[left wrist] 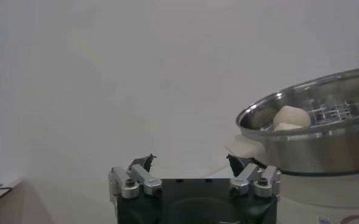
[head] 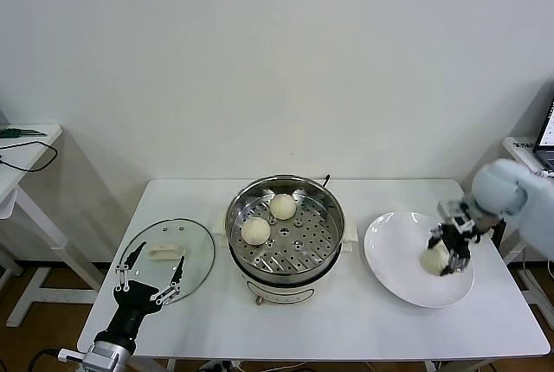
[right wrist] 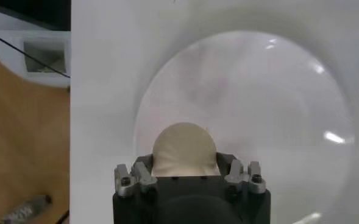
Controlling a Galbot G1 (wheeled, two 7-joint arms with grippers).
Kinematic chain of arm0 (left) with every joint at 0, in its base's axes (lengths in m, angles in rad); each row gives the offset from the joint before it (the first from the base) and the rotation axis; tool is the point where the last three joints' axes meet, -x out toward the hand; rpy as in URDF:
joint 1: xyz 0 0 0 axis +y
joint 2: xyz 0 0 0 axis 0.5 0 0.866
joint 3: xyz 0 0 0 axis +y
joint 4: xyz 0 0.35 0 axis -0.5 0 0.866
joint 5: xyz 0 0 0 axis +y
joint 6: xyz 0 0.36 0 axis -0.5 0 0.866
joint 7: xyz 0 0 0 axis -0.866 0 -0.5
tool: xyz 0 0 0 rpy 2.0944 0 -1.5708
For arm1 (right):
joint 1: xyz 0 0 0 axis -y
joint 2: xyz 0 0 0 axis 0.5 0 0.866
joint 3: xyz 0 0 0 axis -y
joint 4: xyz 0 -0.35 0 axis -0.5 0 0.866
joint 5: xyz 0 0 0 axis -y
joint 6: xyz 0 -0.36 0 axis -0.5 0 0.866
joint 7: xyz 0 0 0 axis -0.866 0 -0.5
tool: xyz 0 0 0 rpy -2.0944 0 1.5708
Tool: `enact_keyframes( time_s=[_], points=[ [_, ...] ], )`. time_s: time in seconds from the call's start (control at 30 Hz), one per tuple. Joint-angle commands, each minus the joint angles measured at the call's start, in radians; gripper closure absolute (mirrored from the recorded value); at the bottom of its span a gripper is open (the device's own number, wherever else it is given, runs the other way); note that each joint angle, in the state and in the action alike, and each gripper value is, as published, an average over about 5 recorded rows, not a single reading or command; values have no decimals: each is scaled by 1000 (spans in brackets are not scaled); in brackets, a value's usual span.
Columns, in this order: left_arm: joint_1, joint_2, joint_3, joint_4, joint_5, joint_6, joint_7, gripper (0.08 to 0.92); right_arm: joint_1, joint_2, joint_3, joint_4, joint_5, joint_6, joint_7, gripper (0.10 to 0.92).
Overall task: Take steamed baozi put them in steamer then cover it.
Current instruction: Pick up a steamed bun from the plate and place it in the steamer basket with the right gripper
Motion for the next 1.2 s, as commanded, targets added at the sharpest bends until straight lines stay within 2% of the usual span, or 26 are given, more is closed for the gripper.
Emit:
enact_keyframes(
  time_s=[0.03, 0.2, 0.4, 0.63, 0.87, 1.2],
  points=[
    [1, 1, -1, -2, 0, 0, 0, 177, 511, 55, -303, 69, 128, 140, -18, 338],
    [2, 2, -7, -5, -1, 1, 1, 177, 612, 166, -331, 116, 141, 279, -12, 338],
    [0, 3, -16, -3, -5, 3, 2, 177, 641, 318, -369, 134, 126, 513, 85, 338],
    [-9, 2, -27, 1, -10, 6, 5, 177, 603, 480, -411, 147, -19, 646, 234, 338],
    [-14, 2, -36, 5, -16, 7, 9, 177, 532, 560, -425, 125, -105, 730, 291, 338],
    [-17, 3, -58, 23, -22, 2, 17, 177, 460, 612, -434, 125, -99, 754, 326, 338]
  ],
)
